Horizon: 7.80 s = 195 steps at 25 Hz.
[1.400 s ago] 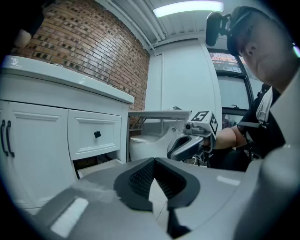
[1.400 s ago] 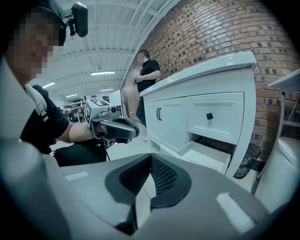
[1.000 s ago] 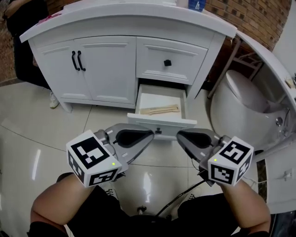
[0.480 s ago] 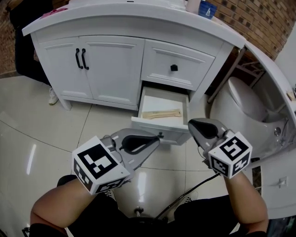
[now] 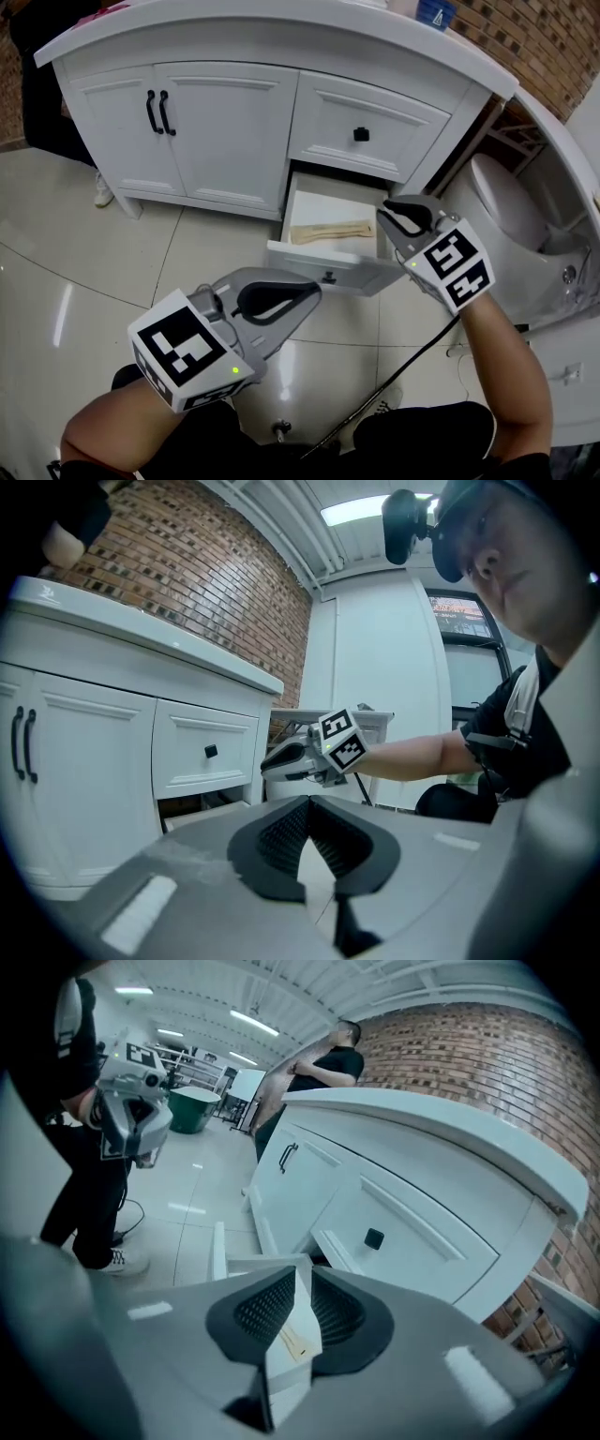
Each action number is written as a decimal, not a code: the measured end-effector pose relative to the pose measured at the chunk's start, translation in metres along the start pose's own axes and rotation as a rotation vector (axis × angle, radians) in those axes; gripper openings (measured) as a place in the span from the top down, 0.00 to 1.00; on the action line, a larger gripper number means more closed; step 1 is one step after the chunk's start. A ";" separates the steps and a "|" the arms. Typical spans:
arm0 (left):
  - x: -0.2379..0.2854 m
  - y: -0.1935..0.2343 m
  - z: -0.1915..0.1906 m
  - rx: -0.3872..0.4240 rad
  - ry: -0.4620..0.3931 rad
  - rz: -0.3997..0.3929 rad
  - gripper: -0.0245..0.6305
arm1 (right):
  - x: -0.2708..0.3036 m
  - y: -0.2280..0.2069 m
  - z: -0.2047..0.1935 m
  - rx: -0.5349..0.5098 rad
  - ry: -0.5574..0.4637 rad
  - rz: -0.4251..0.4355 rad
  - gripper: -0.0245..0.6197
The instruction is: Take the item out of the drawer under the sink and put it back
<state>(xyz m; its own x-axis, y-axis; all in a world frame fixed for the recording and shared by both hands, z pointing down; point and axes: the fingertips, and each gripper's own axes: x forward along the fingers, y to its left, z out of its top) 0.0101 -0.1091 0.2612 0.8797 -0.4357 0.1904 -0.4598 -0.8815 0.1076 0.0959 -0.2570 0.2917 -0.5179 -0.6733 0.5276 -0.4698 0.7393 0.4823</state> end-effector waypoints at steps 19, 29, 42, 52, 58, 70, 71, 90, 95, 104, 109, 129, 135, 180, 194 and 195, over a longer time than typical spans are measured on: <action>0.013 0.022 -0.001 -0.051 -0.010 -0.001 0.96 | 0.164 0.024 -0.097 -0.219 0.342 0.290 0.77; 0.015 0.031 -0.007 -0.079 0.006 0.000 0.96 | 0.180 0.056 -0.135 -0.234 0.403 0.450 0.76; 0.021 0.028 -0.009 -0.085 0.014 -0.016 0.96 | 0.190 0.073 -0.141 -0.203 0.394 0.509 0.78; 0.017 0.031 -0.010 -0.086 0.014 -0.006 0.96 | 0.184 0.072 -0.136 -0.256 0.407 0.485 0.88; 0.011 0.029 -0.008 -0.084 0.012 0.007 0.96 | 0.172 0.055 -0.122 -0.284 0.411 0.415 0.90; 0.002 0.022 -0.006 -0.054 0.015 0.013 0.96 | 0.110 0.015 -0.048 -0.215 0.278 0.208 0.90; 0.002 0.020 -0.006 -0.051 0.014 0.010 0.96 | 0.102 0.014 -0.039 -0.211 0.255 0.191 0.90; -0.005 0.019 -0.001 -0.016 -0.008 0.052 0.96 | -0.078 0.043 0.047 0.431 -0.293 0.206 0.90; -0.004 0.023 -0.004 -0.025 0.000 0.058 0.96 | -0.107 0.061 0.056 0.576 -0.350 0.268 0.90; -0.008 0.018 0.003 -0.010 -0.037 0.073 0.96 | -0.150 0.080 0.046 0.664 -0.416 0.264 0.90; -0.010 0.016 0.007 -0.009 -0.054 0.075 0.96 | -0.155 0.086 0.035 0.702 -0.409 0.276 0.90; -0.010 0.013 0.006 -0.011 -0.041 0.056 0.96 | -0.146 0.097 0.022 0.713 -0.360 0.286 0.90; -0.007 0.005 0.004 0.001 -0.022 0.023 0.96 | -0.144 0.101 0.022 0.696 -0.350 0.291 0.90; -0.008 0.013 0.005 -0.020 -0.041 0.054 0.96 | -0.128 0.103 0.033 0.518 -0.328 0.226 0.90; -0.007 0.016 0.007 -0.040 -0.049 0.043 0.96 | -0.101 0.070 0.053 0.441 -0.304 0.179 0.90; -0.007 0.016 0.006 -0.042 -0.047 0.042 0.96 | -0.098 0.067 0.054 0.432 -0.302 0.179 0.90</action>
<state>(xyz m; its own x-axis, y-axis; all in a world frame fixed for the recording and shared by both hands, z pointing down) -0.0029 -0.1211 0.2551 0.8640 -0.4808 0.1493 -0.4999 -0.8544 0.1416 0.0760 -0.1414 0.2346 -0.7686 -0.5539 0.3200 -0.5732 0.8185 0.0400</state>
